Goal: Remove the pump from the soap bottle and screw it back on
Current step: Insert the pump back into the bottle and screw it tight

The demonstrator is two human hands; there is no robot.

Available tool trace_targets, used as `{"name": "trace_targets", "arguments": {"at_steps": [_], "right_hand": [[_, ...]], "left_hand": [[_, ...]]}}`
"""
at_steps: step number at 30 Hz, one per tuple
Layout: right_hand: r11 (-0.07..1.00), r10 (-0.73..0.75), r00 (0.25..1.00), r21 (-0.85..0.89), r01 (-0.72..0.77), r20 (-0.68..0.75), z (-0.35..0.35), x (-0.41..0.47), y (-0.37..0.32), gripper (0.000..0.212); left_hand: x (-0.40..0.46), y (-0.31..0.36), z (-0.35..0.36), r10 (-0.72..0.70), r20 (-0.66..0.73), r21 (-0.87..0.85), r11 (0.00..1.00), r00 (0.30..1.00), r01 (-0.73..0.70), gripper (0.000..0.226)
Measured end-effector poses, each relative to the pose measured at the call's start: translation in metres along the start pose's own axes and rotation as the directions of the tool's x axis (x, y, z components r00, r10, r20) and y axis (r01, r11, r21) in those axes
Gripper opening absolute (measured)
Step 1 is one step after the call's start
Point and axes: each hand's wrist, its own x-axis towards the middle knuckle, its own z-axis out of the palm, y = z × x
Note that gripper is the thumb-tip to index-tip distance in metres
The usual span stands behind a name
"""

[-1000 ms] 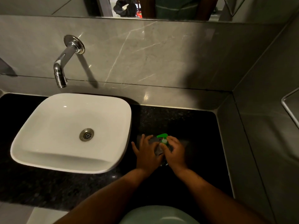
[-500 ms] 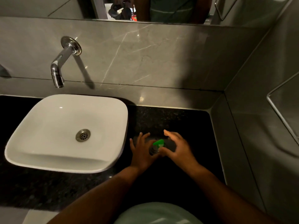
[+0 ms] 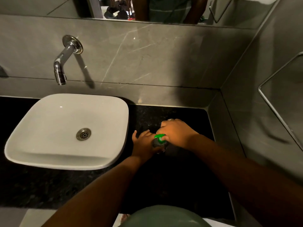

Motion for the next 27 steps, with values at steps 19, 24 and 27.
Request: {"name": "trace_targets", "arguments": {"at_steps": [19, 24, 27], "right_hand": [[0.814, -0.417, 0.886, -0.351, 0.463, 0.202, -0.03, 0.006, 0.007, 0.026], [0.798, -0.429, 0.878, -0.368, 0.478, 0.21, -0.03, 0.004, 0.008, 0.027], [0.81, -0.441, 0.881, -0.348, 0.472, 0.171, -0.027, 0.005, 0.011, 0.026]], "left_hand": [[-0.003, 0.012, -0.01, -0.119, 0.084, -0.009, 0.993, 0.989, 0.12, 0.049], [-0.004, 0.015, -0.012, -0.122, 0.086, -0.017, 0.992, 0.989, 0.124, 0.049], [-0.003, 0.016, -0.013, -0.132, 0.091, -0.014, 0.991, 0.987, 0.134, 0.049]]}}
